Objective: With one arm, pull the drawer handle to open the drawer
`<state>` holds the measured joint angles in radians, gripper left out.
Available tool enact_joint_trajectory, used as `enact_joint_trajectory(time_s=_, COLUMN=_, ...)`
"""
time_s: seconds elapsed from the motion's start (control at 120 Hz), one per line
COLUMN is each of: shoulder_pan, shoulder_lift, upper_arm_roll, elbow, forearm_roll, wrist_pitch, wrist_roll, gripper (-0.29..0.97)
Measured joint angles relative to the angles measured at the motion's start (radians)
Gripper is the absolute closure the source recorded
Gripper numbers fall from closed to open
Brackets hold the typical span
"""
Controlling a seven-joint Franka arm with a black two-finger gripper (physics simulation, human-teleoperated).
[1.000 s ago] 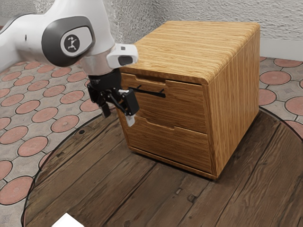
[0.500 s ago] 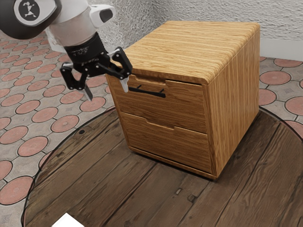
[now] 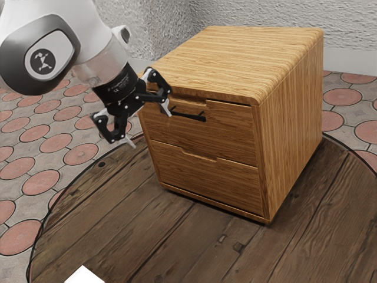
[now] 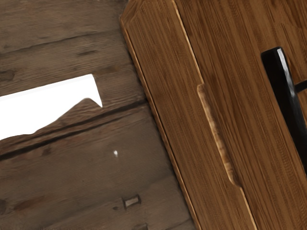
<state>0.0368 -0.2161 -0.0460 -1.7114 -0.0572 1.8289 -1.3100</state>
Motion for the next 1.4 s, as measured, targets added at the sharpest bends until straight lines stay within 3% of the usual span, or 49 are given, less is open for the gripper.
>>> enact_joint_trajectory(time_s=0.558, shoulder_pan=0.005, shoulder_lift=0.008, upper_arm_roll=0.015, elbow=-0.049, forearm_roll=-0.004, wrist_pitch=0.149, wrist_roll=-0.298, gripper=0.0)
enact_joint_trajectory(time_s=1.4, shoulder_pan=0.0, shoulder_lift=0.062, upper_arm_roll=0.006, elbow=-0.057, forearm_roll=0.0, wrist_pitch=0.221, wrist_roll=-0.441, gripper=0.0)
